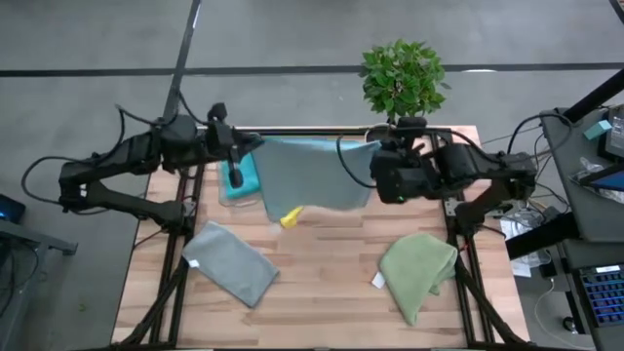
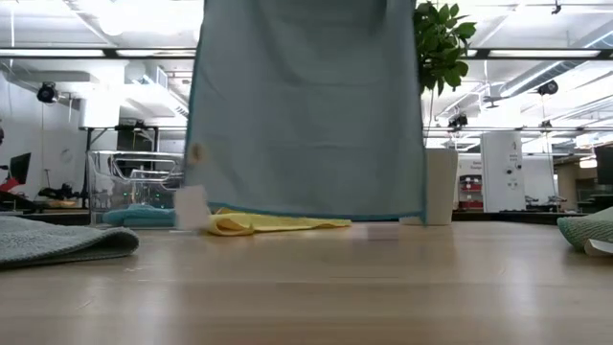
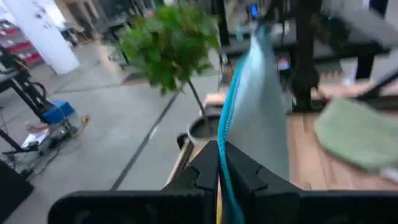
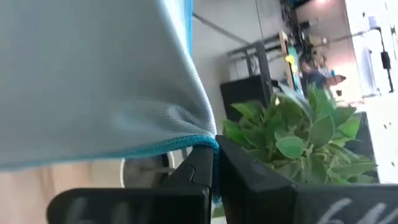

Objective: Fold microfiber towels
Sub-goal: Fold the light blue microfiber towel

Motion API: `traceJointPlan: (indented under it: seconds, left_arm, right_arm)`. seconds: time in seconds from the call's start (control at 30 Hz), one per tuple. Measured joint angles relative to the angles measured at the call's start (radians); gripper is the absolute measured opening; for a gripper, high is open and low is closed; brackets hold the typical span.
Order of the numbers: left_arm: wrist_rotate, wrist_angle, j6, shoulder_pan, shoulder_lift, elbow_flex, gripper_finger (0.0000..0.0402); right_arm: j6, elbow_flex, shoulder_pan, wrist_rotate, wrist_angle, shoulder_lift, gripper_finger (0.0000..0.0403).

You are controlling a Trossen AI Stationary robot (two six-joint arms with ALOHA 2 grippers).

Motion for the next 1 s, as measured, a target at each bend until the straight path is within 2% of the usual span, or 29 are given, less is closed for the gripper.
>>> traceJointPlan:
  seconds: [0.1,0.27,0.47,0.6,0.77,0.9,1.0]
  left_arm:
    - [0.039,-0.005,-0.051,-0.017,-0.007,-0.001,0.0000]
    - [0.097,-0.020,-0.133,-0.112,-0.001,-0.068,0.0000]
    - [0.097,0.019,-0.257,-0.317,0.025,-0.166,0.0000]
    - [0.097,0.160,-0.329,-0.488,0.074,-0.233,0.0000]
    - [0.080,0.346,-0.443,-0.663,0.211,-0.306,0.0000]
    - [0.081,0.456,-0.591,-0.738,0.365,-0.312,0.0000]
    - [0.122,0.519,-0.694,-0.772,0.478,-0.291,0.0000]
  right_arm:
    - [0.025,-0.020,-0.003,-0.048,0.000,-0.010,0.0009]
    - [0.139,-0.055,0.048,-0.236,-0.001,-0.040,0.0009]
    - [0.321,-0.149,0.165,-0.403,0.000,-0.090,0.0009]
    - [0.482,-0.249,0.269,-0.513,0.027,-0.120,0.0009]
    - [0.678,-0.398,0.421,-0.619,0.135,-0.121,0.0009]
    - [0.772,-0.528,0.526,-0.692,0.302,-0.105,0.0009]
    - [0.815,-0.616,0.579,-0.751,0.460,-0.099,0.0009]
